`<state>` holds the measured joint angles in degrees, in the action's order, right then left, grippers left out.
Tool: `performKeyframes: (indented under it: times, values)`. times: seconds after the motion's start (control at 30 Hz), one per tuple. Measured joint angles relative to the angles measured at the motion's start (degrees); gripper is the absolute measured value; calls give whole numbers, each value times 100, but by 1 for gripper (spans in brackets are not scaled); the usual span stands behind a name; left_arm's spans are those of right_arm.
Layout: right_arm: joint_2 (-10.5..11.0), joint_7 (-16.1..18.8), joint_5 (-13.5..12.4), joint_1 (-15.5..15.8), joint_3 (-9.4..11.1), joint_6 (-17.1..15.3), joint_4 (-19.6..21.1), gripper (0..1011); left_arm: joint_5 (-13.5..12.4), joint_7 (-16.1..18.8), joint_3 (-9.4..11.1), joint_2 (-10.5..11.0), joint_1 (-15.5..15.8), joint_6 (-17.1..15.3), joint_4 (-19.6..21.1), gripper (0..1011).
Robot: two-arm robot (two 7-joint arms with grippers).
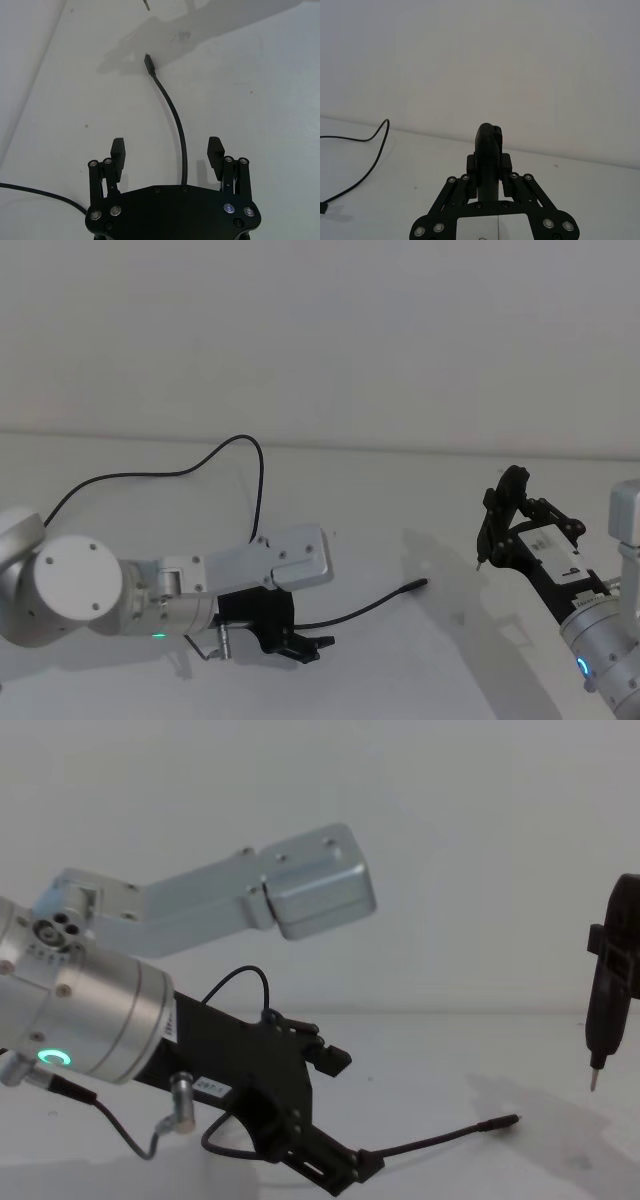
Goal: Pick up the data cable with the one hand.
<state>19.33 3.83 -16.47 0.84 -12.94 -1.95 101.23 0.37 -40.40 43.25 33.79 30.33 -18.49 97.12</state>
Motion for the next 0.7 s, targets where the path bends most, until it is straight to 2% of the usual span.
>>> performKeyframes:
  times: [0.7]
  values:
    - [0,0,0,0,0,0,0,268,-402,50,239,-478,249,-330,-435,1001]
